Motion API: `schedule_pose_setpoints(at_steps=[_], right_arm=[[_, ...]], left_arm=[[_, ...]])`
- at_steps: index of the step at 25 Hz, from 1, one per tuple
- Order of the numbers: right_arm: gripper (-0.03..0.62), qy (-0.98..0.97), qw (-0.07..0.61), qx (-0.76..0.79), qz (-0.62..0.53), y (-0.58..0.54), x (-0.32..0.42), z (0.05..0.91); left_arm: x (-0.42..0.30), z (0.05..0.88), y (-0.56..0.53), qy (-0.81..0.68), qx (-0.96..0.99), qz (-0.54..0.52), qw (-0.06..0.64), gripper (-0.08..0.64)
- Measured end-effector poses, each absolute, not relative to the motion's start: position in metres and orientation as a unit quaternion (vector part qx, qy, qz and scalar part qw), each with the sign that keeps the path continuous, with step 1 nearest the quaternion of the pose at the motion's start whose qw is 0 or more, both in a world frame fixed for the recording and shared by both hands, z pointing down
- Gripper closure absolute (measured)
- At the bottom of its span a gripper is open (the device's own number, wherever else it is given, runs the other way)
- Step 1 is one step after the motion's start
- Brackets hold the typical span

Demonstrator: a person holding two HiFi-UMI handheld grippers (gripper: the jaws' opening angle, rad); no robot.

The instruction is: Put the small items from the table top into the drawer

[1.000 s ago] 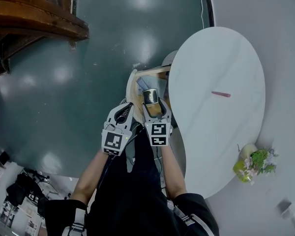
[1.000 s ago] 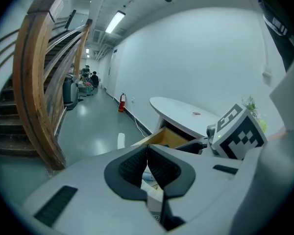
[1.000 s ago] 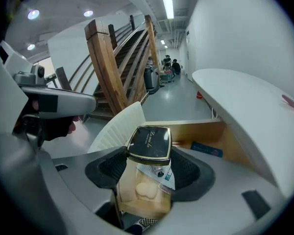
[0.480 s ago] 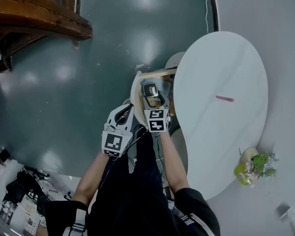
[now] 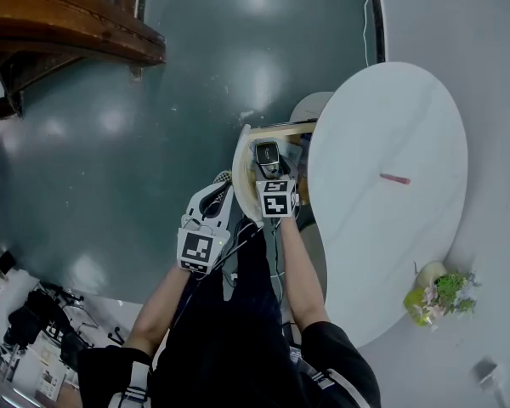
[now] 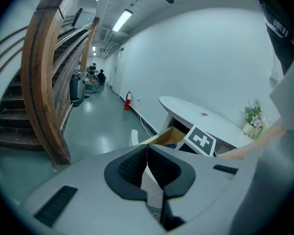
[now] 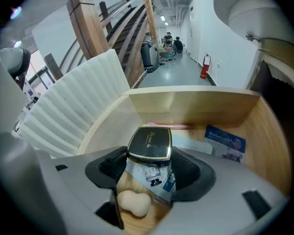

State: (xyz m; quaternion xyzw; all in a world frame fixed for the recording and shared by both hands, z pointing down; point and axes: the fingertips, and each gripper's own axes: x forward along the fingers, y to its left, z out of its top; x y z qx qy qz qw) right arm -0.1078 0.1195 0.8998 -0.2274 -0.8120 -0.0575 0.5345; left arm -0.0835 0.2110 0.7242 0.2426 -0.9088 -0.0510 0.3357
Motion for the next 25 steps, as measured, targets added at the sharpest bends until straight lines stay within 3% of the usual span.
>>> schedule_pose_setpoints(at_steps=[8, 25], right_arm=[[0.293, -0.802, 0.551, -0.223, -0.053, 0.118, -0.108, 0.91], [0.293, -0.831, 0.501, -0.237, -0.043, 0.13, -0.106, 0.861]], left_arm=[[-0.086, 0.728, 0.216, -0.908, 0.24, -0.049, 0.339, 0.54], [-0.084, 0.702, 0.219, -0.912, 0.25, -0.047, 0.321, 0.54]])
